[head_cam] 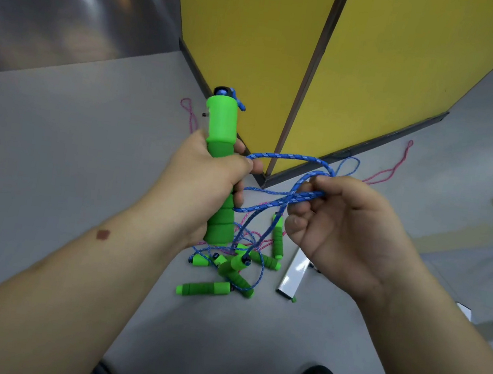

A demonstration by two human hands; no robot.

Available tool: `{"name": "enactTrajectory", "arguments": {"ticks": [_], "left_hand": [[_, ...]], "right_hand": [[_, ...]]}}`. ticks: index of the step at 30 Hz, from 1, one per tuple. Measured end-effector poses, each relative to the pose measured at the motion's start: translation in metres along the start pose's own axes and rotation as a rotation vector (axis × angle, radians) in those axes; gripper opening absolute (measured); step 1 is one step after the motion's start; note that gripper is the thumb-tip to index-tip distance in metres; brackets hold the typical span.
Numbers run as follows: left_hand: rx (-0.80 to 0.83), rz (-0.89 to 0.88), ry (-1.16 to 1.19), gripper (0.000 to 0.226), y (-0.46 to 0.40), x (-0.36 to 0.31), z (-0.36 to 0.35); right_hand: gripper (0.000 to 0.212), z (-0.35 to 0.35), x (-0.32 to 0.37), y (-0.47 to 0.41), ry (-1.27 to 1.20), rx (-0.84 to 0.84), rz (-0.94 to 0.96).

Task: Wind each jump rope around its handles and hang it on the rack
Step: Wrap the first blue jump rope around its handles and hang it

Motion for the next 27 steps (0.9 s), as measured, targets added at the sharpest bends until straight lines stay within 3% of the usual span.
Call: {"name": "enactTrajectory", "arguments": {"ticks": [5, 9, 12, 15, 17, 21, 27], "left_hand": [[0.236, 0.021, -0.127, 0.029, 0.007, 0.004, -0.004], [0.277, 0.014, -0.182, 0.032, 0.009, 0.005, -0.005], [0.281, 0.021, -0.212, 0.031, 0.008, 0.005, -0.004], [0.304, 0.048, -0.228, 0.027, 0.008, 0.006, -0.003], [0.313, 0.07, -0.24, 0.025, 0.007, 0.007, -0.002], [0.319, 0.076, -0.291, 0.024, 0.006, 0.008, 0.0], [0.304, 0.1, -0.263, 0.023, 0.004, 0.009, 0.001]], "right_hand": [[0.005, 0.0, 0.004, 0.0, 0.007, -0.031, 0.049], [0.011, 0.0, 0.003, 0.0, 0.156, -0.087, 0.117], [0.007, -0.003, 0.002, -0.001, 0.31, -0.183, 0.21], [0.033, 0.001, 0.001, -0.001, 0.547, -0.268, 0.377], [0.043, 0.003, 0.0, 0.0, 0.832, -0.294, 0.522], [0.018, 0.008, 0.001, 0.001, 1.357, -0.363, 0.753], [0.013, 0.009, 0.0, 0.001, 1.512, -0.34, 0.785]]}}
Point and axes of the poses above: each hand's wrist, its own y-axis away from the middle knuckle, its own z-axis out of the back of the hand, x = y × z, the point moved 1 cm from there along -y, towards the middle knuckle, and after that the axes turned 13 degrees about y, right-handed, at the moved point
